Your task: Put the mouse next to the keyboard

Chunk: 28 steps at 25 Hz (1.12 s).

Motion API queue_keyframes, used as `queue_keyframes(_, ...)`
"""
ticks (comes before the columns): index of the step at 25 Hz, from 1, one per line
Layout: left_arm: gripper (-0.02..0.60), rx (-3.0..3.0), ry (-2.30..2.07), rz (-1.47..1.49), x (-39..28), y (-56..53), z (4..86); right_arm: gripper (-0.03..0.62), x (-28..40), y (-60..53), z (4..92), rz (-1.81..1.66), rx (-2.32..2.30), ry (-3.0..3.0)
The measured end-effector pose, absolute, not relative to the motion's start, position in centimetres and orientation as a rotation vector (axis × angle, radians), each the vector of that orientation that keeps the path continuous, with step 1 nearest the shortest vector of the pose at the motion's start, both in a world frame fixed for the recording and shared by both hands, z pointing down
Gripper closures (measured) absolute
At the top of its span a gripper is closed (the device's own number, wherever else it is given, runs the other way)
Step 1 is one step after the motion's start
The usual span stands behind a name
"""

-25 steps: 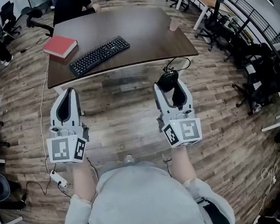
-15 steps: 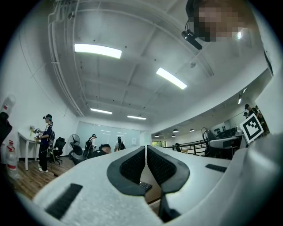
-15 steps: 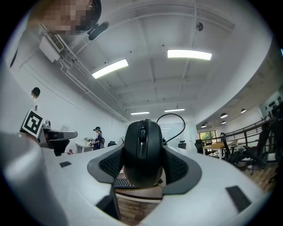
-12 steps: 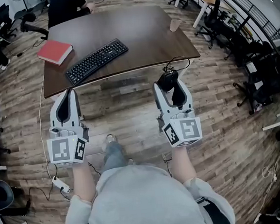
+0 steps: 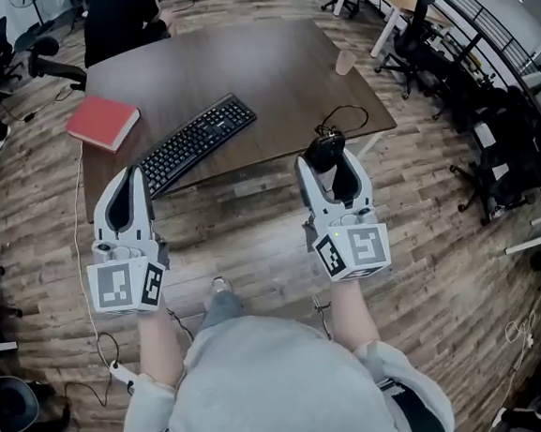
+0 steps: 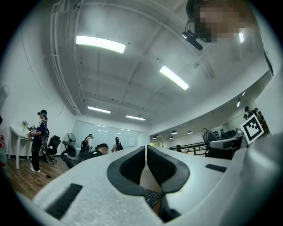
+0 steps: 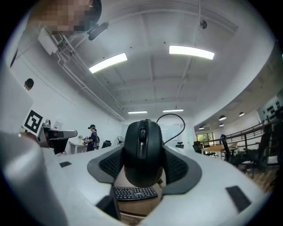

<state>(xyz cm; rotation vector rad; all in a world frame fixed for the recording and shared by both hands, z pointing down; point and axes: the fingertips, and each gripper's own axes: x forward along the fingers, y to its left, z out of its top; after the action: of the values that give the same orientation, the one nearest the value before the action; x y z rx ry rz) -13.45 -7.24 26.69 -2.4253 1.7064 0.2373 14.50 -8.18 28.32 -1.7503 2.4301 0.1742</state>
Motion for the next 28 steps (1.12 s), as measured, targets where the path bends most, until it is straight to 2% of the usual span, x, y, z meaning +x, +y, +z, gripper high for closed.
queue_keyframes(16, 0.563, -2.5, 1.611, 0.252, -19.0, -20.6, 27.1, 0.344, 9.1, -19.2, 29.2, 0.155, -1.849, 2.351)
queue_keyframes(28, 0.563, -2.585, 1.6, 0.246, -19.1, -26.0, 29.5, 0.344, 9.5, -23.4, 31.0, 0.097, -1.928, 2.338)
